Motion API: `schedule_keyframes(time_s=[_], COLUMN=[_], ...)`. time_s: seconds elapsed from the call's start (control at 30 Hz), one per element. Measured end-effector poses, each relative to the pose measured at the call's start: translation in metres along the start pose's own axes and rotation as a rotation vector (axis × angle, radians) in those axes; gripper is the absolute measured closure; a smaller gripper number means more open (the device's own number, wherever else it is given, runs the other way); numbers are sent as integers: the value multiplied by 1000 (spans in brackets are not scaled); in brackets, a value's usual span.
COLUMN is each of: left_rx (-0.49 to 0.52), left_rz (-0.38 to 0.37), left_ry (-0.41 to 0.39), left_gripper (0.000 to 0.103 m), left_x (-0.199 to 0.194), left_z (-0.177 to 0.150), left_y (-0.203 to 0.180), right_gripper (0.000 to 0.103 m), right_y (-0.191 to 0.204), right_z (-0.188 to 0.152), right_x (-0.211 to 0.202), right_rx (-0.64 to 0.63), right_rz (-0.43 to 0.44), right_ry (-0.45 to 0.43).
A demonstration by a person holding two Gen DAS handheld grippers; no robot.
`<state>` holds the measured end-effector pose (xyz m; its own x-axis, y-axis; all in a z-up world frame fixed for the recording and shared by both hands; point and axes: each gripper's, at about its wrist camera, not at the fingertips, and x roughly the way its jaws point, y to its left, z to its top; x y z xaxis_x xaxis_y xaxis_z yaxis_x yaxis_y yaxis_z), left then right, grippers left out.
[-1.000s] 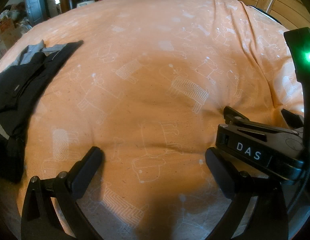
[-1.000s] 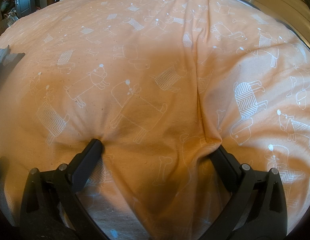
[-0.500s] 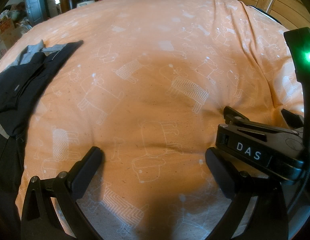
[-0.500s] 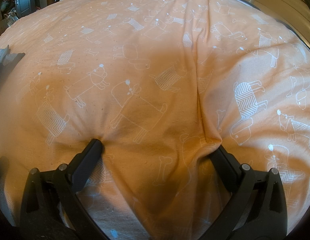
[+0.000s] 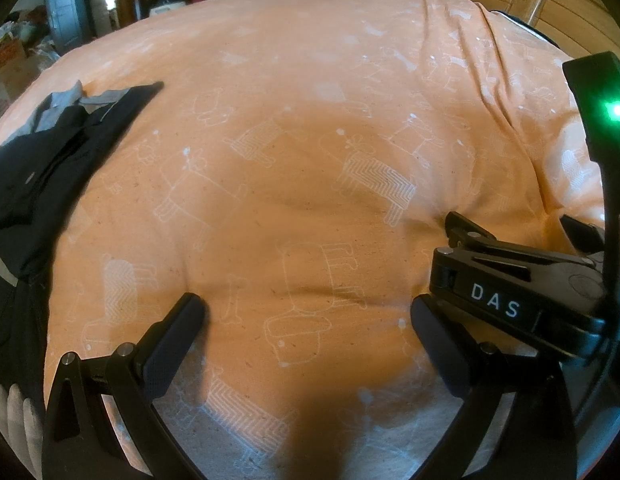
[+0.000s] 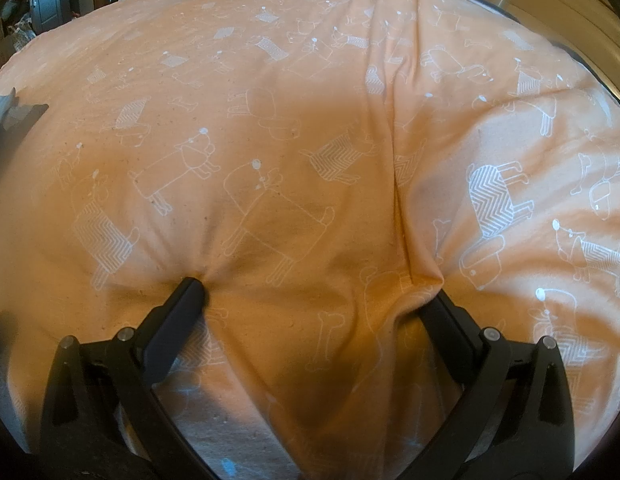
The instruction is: Fold small clothes
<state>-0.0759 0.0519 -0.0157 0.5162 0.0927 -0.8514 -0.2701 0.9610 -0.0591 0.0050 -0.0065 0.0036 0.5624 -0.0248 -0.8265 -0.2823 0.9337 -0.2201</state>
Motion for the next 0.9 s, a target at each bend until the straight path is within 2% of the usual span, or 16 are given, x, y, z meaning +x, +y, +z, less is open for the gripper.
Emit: schedule_keyframes(time_s=[0.37,0.47,0.5,0.53,0.9], left_rx=[11,6,4,-4,6], left_rz=[11,5,4,-4,6], left_ry=[-17,-7,-6,7,-7], left_gripper=[0,0,0,0,0], left_x=[1,1,0,0,0], left_z=[2,1,1,1,2], left_y=[0,0,0,1,1], right_gripper=[0,0,0,0,0], right_y=[0,0,0,0,0], right_z=[0,0,0,0,0], right_x=[0,-1,-1,-1,-1], right_rx=[4,-2,-20,-3,0], right_rz=[7,-2,-34,-3,1], right_ry=[3,-1,-14,-2,0])
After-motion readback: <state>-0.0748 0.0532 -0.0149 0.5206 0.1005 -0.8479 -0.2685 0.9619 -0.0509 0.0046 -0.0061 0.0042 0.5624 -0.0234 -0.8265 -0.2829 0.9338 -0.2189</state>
